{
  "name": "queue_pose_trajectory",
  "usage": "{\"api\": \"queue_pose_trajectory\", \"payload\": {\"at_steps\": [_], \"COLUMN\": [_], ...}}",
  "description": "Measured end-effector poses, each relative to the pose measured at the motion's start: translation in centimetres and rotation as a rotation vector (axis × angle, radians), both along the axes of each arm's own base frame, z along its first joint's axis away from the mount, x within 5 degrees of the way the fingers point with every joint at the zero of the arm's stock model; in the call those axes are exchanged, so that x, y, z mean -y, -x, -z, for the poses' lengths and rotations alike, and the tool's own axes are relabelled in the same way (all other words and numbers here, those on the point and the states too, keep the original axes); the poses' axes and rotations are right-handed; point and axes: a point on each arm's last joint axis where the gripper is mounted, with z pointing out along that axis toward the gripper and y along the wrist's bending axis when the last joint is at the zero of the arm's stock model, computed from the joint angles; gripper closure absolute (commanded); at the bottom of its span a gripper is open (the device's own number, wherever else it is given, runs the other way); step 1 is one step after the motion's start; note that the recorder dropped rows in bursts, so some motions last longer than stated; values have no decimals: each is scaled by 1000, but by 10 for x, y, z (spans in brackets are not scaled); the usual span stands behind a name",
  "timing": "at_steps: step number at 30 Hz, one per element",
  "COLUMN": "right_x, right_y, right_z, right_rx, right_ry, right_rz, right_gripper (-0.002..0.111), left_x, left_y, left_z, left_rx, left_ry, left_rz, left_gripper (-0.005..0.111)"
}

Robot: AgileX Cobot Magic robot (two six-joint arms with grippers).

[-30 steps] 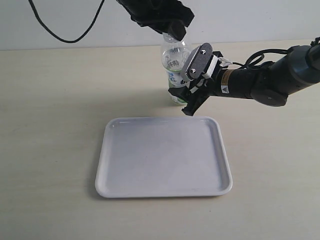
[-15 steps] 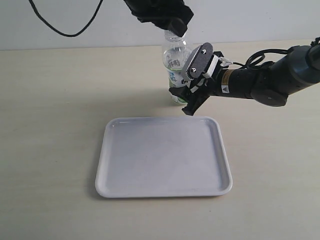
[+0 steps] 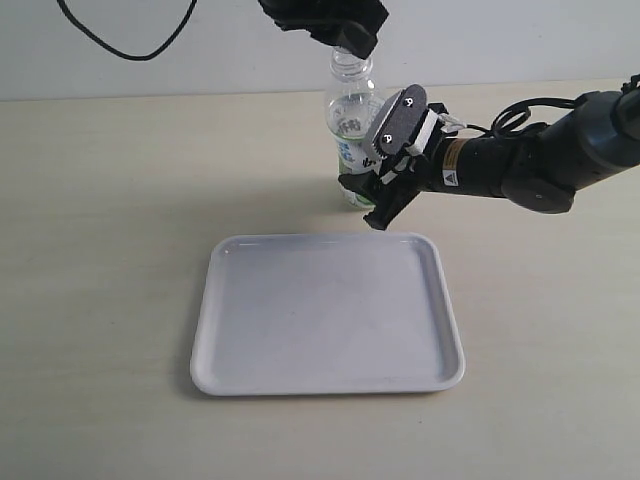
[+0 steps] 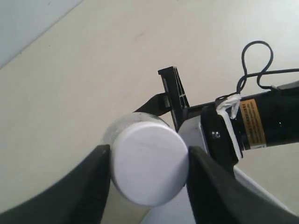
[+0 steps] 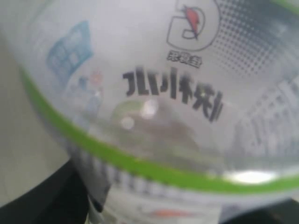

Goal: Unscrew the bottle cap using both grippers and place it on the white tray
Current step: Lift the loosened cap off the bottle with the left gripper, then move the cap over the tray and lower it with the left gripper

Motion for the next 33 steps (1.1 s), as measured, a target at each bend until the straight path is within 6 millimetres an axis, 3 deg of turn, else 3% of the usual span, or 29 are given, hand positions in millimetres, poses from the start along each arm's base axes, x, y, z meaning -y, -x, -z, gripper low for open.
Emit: {"api": "queue_pose_trajectory", "payload": {"at_steps": [5, 11, 14, 16, 33], "right_x": [1, 2, 2, 2, 2], "right_y": [-1, -1, -1, -1, -1], "right_z": [0, 0, 0, 0, 0], "right_rx": [-7, -8, -8, -8, -8], "right_ry": [-7, -7, -7, -7, -7], "right_rz": [27, 29, 29, 30, 30], "right_gripper": [108, 108, 108, 108, 108], "left_x": [-6, -17, -21, -21, -30], "left_y": [9, 27, 36, 39, 73], "left_z": [-8, -25, -28, -27, 61], "left_rx": [-24, -52, -89, -104, -359], "left_ry": [-38, -113, -154, -152, -241], "left_rz": [25, 109, 170, 200, 422], "left_gripper": [62, 88, 107, 107, 107]}}
